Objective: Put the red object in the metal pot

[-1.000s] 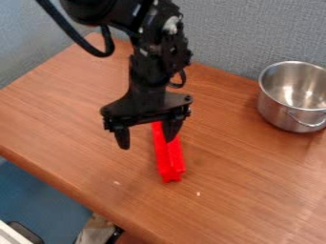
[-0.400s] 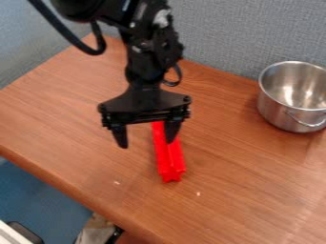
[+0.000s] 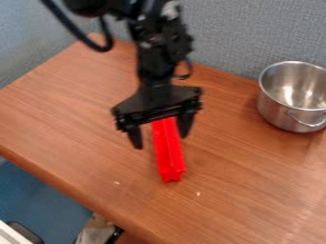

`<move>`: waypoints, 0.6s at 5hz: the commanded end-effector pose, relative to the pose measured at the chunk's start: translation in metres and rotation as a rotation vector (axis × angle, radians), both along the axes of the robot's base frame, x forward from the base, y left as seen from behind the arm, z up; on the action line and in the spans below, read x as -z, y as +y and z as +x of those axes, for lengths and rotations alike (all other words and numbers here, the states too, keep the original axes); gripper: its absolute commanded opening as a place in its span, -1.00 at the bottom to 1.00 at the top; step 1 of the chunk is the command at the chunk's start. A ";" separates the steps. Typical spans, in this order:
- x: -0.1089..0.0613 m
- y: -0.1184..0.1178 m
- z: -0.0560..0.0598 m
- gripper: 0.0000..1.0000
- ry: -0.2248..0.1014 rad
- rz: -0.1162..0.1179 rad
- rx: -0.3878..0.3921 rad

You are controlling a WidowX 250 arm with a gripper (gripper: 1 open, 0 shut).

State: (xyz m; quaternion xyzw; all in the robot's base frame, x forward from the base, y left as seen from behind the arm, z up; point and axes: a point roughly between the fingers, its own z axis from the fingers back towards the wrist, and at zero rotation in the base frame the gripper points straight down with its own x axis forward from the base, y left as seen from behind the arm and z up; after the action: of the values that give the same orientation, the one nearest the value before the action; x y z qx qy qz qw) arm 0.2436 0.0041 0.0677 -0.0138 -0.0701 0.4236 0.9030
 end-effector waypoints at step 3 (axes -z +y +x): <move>0.019 0.015 -0.001 1.00 0.011 -0.013 -0.173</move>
State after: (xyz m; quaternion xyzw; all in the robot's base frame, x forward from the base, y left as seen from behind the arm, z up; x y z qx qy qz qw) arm 0.2390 0.0210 0.0451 -0.0095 -0.0563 0.5012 0.8634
